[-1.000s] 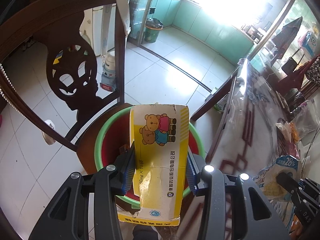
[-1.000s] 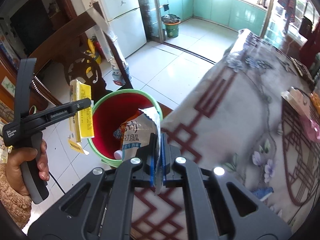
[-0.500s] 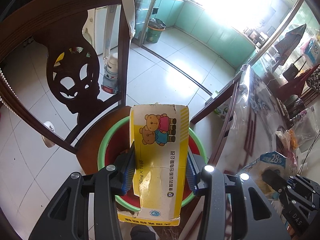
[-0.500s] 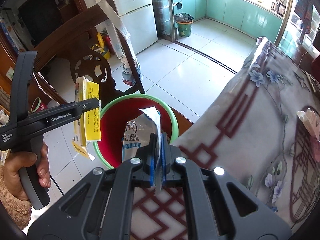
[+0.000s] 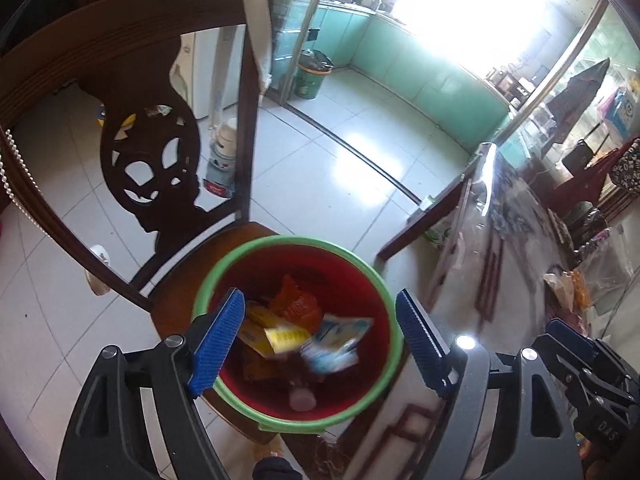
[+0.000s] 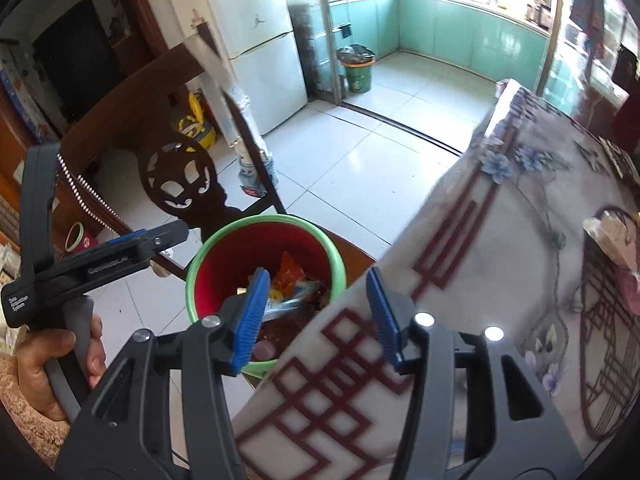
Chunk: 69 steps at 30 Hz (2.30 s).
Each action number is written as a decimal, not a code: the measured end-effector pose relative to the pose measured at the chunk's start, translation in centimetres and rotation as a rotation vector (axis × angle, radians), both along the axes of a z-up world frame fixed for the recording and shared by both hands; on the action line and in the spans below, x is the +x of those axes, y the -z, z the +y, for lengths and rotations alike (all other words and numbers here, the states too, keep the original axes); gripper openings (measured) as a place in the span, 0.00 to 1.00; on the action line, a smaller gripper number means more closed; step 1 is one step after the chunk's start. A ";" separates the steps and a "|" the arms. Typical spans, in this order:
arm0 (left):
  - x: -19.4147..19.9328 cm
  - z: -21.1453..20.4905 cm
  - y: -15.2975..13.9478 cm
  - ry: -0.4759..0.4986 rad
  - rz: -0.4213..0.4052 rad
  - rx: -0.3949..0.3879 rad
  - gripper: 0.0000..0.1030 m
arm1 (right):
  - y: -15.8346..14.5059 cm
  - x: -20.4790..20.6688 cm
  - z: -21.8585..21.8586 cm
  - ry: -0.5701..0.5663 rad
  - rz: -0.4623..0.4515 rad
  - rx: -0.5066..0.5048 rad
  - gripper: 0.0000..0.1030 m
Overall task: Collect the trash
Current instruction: 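Open both tools to drop the box and carton into the bucket, then grasp the pink-white paper bag with the left tool while the right tool grasps the pink wrapper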
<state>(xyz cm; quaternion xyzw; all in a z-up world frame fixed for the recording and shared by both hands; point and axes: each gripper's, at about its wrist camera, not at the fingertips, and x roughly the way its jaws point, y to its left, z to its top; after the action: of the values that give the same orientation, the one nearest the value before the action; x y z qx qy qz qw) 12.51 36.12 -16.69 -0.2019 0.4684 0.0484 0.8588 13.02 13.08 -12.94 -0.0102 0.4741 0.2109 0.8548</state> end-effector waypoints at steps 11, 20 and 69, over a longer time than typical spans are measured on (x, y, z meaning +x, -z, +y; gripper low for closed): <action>0.6 -7.8 -2.0 0.182 -0.040 -0.040 0.73 | 0.2 -2.2 -12.3 0.214 0.013 -0.072 0.59; 1.4 -18.2 -3.4 0.328 -0.052 -0.037 0.73 | 1.0 -4.5 -27.8 0.417 0.032 -0.218 0.71; 19.0 -59.9 2.5 1.127 0.001 0.545 0.84 | 7.3 -6.0 -55.2 0.515 0.209 0.240 0.24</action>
<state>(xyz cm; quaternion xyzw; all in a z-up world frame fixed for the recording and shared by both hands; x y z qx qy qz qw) 31.50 -23.83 -19.19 0.3023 0.4742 -0.2943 0.7728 6.99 -42.14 -20.22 0.2333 0.5183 0.0415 0.8217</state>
